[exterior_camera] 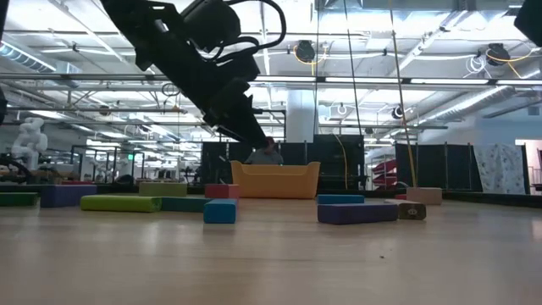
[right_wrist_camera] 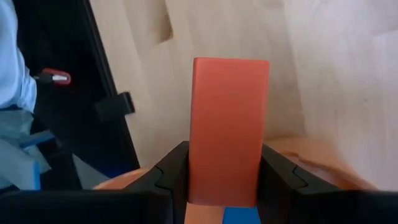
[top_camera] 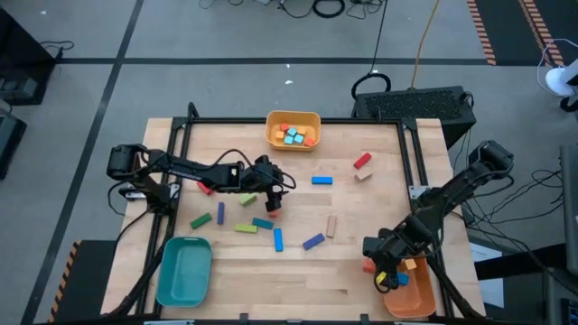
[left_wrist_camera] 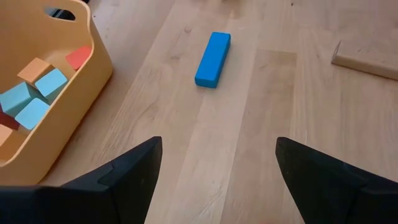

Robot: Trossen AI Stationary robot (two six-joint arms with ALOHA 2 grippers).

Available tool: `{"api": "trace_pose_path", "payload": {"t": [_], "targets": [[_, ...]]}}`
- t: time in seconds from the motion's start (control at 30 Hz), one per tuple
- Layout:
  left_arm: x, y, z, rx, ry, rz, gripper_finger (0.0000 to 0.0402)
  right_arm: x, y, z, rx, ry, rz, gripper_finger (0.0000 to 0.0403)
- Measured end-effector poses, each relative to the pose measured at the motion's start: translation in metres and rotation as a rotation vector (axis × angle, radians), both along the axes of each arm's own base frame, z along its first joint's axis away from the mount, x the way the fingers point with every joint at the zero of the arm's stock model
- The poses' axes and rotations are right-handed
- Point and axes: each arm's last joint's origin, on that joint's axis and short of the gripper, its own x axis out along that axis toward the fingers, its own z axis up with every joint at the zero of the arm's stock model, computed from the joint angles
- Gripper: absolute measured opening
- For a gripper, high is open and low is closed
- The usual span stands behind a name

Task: Sort blocks by size
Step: Put the right big orange rectangle block into the orange bin

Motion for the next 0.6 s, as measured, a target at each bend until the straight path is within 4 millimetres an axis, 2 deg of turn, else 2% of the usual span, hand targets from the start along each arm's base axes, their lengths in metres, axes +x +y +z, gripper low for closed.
{"api": "trace_pose_path", "payload": {"t": [0.17, 0.6], "targets": [[0.0, 0.0, 0.0, 0.0, -0.002, 0.0, 0.0312, -0.003, 0.003, 0.0, 0.021, 0.02, 0.013, 0.012], [0.003, 0.001, 0.004, 0.007, -0.046, 0.007, 0.0312, -0.013, 0.012, 0.002, 0.202, 0.261, 0.003, 0.012]]}}
